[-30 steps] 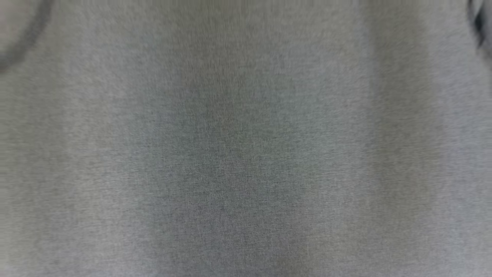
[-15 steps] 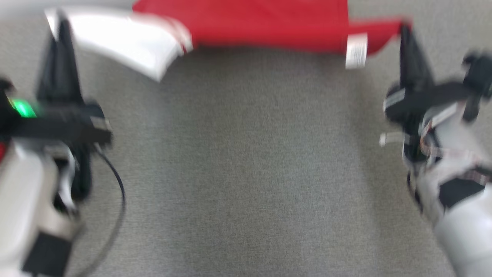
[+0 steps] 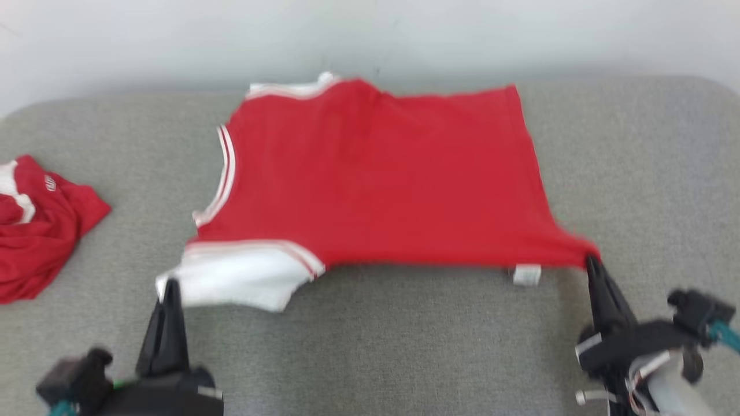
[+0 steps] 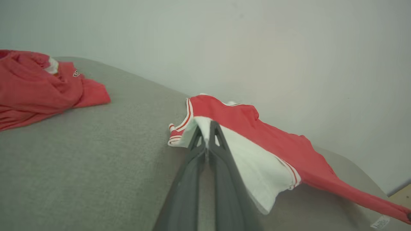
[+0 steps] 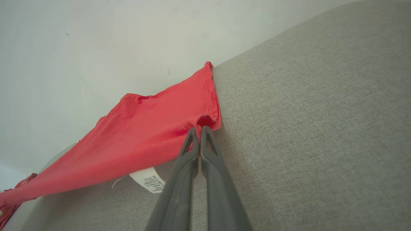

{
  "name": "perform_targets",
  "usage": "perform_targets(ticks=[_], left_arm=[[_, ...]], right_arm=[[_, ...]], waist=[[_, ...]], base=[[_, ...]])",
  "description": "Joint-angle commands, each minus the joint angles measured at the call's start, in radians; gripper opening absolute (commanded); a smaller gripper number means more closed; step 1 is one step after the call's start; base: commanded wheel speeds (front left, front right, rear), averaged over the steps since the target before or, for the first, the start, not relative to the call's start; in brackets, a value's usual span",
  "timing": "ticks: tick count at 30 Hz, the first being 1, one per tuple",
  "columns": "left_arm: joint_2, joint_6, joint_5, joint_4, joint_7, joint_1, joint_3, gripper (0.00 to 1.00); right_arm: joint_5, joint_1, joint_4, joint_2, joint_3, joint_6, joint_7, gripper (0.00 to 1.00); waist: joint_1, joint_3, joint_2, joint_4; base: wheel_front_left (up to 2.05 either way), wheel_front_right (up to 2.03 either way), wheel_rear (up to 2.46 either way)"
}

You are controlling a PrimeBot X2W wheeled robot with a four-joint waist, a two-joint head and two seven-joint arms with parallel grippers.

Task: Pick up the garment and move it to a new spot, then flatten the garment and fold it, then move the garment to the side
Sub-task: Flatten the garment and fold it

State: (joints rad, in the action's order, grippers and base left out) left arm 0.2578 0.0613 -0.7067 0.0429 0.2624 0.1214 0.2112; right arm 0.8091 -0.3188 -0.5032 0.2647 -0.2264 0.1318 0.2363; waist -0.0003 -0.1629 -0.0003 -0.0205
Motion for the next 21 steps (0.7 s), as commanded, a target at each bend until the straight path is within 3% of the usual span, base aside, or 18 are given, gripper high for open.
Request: perform_targets(ticks=[1, 12, 21], left_arm=[[-0.010, -0.001, 0.012, -0.006, 0.003, -0.035, -0.017, 0.00], [-0.078, -0.024, 0.018, 0.021, 0.003, -0.284, -0.049, 0.00], [-0.082, -0.058, 0.045, 0.071, 0.002, -0.319, -0.016, 0.00]], right_arm=[[-0.010, 0.037, 0.013, 0.000, 0.014, -0.002, -0.005, 0.00], [-0.101, 0.315, 0.121, -0.024, 0.142, -0.002, -0.087, 0.00], [-0.186, 0.461, 0.251, -0.100, 0.226, -0.002, -0.196, 0.00]], waist=[[0.0003, 0.042, 0.0003, 0.014], [0.0003, 0.129, 0.0003, 0.025], [0.0003, 0.133, 0.0003, 0.033]], base=[[0.00, 0.00, 0.00], [0.00, 0.00, 0.00], [0.00, 0.00, 0.00]])
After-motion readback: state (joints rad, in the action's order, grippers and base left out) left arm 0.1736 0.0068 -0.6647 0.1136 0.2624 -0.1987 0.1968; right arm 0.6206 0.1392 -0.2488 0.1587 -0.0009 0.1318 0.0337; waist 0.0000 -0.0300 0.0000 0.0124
